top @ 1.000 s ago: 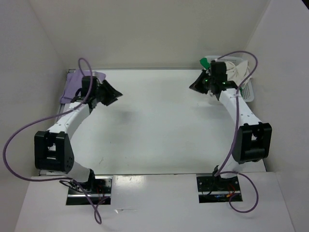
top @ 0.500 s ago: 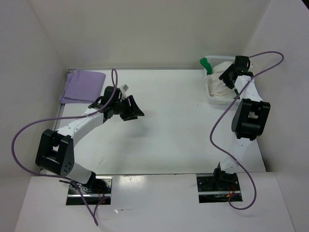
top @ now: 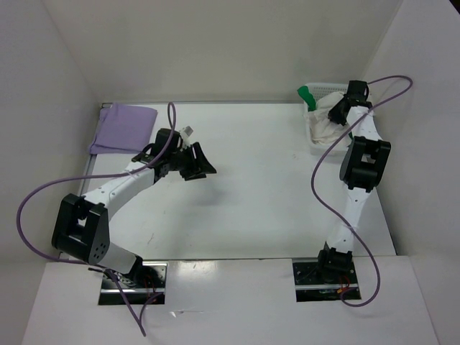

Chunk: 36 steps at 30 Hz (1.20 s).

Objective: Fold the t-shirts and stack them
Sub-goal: Grab crumpled tshirt from bin with the right arm, then move the tshirt to the center of the board

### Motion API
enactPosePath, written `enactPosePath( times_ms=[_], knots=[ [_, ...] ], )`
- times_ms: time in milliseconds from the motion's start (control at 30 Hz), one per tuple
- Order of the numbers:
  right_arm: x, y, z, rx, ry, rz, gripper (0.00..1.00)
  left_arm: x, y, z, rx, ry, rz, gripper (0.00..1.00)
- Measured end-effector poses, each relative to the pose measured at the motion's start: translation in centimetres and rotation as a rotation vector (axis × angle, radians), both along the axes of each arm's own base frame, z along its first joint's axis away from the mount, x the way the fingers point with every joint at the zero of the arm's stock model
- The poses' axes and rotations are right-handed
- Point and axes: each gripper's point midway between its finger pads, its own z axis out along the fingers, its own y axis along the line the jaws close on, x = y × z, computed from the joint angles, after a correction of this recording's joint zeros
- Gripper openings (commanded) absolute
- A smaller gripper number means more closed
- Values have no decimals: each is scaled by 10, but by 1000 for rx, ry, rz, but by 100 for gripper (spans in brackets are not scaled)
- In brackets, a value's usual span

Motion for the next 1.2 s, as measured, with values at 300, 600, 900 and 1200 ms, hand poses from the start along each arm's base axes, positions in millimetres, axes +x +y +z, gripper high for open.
enactPosePath(
  times_ms=[300, 600, 900, 1200],
  knots=[
    [-18, 12, 24, 33, -24, 14, 0, -1, 0, 0, 3, 10, 0, 60],
    [-135, 58, 263, 1, -488, 52, 0, 24, -7, 52, -59, -96, -6, 62],
    [-265, 255, 474, 251, -993, 678, 0, 69, 63, 74, -101, -125, 191, 63],
    [-341, 339, 532, 486, -1095, 1099, 0, 82, 145, 79, -108, -118, 414, 65]
  ],
)
